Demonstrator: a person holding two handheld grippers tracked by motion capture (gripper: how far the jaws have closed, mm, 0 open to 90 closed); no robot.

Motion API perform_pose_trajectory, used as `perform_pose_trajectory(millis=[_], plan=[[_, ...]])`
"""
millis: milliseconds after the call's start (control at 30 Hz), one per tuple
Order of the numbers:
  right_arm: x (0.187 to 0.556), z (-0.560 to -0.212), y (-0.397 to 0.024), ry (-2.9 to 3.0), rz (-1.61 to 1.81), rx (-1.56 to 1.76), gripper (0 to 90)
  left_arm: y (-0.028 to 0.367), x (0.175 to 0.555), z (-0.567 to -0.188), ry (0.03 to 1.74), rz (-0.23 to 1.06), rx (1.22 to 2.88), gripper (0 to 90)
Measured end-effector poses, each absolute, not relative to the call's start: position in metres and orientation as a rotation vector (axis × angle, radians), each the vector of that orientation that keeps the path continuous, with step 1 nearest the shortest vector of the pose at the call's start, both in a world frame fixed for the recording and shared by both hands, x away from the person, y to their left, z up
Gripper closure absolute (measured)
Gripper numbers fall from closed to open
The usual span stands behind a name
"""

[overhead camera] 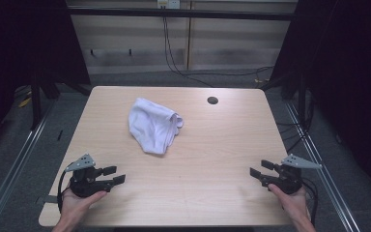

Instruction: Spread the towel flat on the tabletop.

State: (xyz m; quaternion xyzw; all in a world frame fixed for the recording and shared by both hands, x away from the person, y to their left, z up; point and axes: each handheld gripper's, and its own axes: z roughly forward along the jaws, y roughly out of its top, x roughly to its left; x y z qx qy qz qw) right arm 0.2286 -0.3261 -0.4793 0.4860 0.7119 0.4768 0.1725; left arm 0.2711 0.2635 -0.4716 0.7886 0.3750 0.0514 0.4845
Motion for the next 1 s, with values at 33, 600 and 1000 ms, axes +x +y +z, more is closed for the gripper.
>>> perform_pose_trajectory(millis=[33, 600, 1000], plan=[[0.228, -0.479, -0.324, 2.033, 1.343, 1.372, 33.3, 0.263, 0.272, -0.472, 0.914, 0.126, 1.922, 45.9], [0.226, -0.482, -0.323, 2.11, 1.375, 1.374, 33.6, 0.218, 0.318, -0.469, 0.78, 0.136, 1.978, 65.1], [0.23, -0.482, -0.312, 2.167, 1.363, 1.34, 31.1, 0.187, 0.386, -0.484, 0.867, 0.135, 2.029, 49.1]])
